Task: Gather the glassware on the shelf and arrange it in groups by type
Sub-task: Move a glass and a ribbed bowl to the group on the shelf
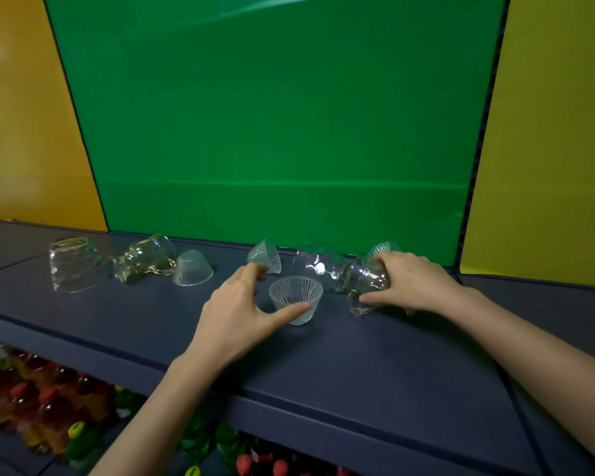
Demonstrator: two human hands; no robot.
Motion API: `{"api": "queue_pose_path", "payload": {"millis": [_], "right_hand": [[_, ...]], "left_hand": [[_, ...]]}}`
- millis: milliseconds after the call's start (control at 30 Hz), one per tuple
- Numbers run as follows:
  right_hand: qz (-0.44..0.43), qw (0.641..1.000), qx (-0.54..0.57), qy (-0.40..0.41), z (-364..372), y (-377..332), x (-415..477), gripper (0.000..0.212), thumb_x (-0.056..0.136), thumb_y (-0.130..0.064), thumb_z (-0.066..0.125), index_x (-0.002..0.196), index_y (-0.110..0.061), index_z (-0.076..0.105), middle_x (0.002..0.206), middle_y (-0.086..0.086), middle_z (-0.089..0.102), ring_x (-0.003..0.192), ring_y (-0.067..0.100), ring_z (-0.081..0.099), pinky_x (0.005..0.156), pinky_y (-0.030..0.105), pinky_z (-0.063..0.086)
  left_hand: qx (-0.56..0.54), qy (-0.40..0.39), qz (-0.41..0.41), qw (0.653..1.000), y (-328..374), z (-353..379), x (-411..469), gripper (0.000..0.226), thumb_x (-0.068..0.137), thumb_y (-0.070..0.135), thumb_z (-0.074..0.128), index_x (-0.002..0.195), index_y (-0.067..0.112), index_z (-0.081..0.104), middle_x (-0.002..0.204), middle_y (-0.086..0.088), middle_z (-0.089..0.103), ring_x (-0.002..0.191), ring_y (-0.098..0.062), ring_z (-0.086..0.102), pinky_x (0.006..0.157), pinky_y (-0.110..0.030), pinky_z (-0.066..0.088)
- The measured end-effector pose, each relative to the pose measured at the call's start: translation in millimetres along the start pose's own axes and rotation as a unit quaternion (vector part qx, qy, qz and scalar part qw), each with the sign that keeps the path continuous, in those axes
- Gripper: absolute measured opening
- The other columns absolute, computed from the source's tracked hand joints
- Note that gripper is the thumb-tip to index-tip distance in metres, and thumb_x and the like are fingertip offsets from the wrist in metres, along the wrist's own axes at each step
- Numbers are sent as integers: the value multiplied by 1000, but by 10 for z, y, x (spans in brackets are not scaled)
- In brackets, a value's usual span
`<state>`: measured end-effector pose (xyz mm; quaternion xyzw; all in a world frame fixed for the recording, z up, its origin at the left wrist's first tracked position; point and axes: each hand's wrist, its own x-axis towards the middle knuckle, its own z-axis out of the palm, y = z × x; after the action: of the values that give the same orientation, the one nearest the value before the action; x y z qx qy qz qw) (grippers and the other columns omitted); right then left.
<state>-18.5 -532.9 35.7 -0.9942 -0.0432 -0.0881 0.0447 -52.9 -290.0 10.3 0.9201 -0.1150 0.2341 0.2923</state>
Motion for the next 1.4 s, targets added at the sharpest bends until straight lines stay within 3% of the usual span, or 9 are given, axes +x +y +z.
{"api": "queue_pose_path", "payload": {"millis": [133, 300, 500, 633, 733, 933, 1100, 1300, 1400], "right_hand": [[39, 998, 39, 2, 20, -33, 31, 78, 64, -62, 68, 127, -20, 46, 127, 4, 58, 113, 28, 55, 90, 38, 48], [82, 994, 69, 27, -14, -19, -54, 78, 63, -54, 73, 128, -19, 47, 128, 0, 59, 113, 24, 56, 91, 34, 46], [127, 972, 160, 115, -90, 14, -278, 79, 61, -41, 81, 126, -12, 45, 122, 4, 59, 109, 20, 56, 93, 33, 44], [165, 922, 297, 183, -110, -7, -447, 72, 57, -31, 86, 117, -15, 50, 110, 0, 61, 103, 19, 58, 89, 32, 43], [184, 872, 396, 219, -23, -52, -574, 68, 55, -24, 87, 114, -18, 51, 112, 1, 61, 102, 17, 59, 92, 29, 44], [198, 808, 471, 294, 101, -169, -889, 65, 53, -16, 87, 109, -20, 53, 112, 1, 64, 101, 14, 62, 83, 23, 46], [199, 795, 463, 337, -1, -153, -1224, 68, 45, -29, 88, 105, -26, 56, 111, -2, 65, 103, 13, 62, 89, 27, 48], [217, 796, 425, 372, -231, -2, -1757, 72, 31, -52, 82, 95, -33, 56, 108, -7, 64, 106, 12, 61, 93, 30, 48], [232, 790, 413, 390, -337, 160, -2079, 72, 32, -51, 81, 97, -34, 56, 108, -8, 63, 107, 12, 61, 94, 30, 48]], "left_hand": [[-51, -59, -7, 997, -131, 78, 137, 97, 41, 84, 60, 118, 25, 46, 112, 13, 54, 98, -12, 56, 87, -34, 48], [-100, -127, 5, 987, -202, 154, 226, 113, 33, 83, 61, 127, 23, 42, 127, 7, 54, 109, -14, 54, 95, -35, 45], [-142, -175, 19, 974, -218, 184, 293, 103, 41, 68, 74, 127, 22, 40, 125, 5, 55, 108, -16, 55, 96, -33, 45], [-171, -193, 15, 966, -227, 225, 321, 95, 48, 56, 80, 126, 20, 41, 122, 5, 56, 112, -15, 53, 96, -28, 42], [-197, -185, 15, 963, -217, 253, 332, 81, 54, 46, 82, 120, 19, 44, 115, 4, 59, 105, -12, 53, 87, -22, 39], [-223, -181, 33, 957, -209, 236, 327, 72, 54, 39, 84, 113, 18, 49, 104, 2, 63, 99, -16, 58, 86, -27, 43], [-272, -187, 86, 940, 11, 176, 289, 70, 49, 36, 87, 108, 19, 53, 99, 5, 64, 95, -14, 60, 87, -28, 46], [-332, -198, 161, 908, 622, 208, 170, 65, 48, 36, 86, 102, 21, 54, 91, 18, 60, 84, 7, 55, 66, -4, 43], [-353, -219, 193, 889, 956, 287, 38, 71, 40, 47, 82, 100, 21, 55, 91, 14, 62, 84, 5, 56, 66, -1, 41]]}}
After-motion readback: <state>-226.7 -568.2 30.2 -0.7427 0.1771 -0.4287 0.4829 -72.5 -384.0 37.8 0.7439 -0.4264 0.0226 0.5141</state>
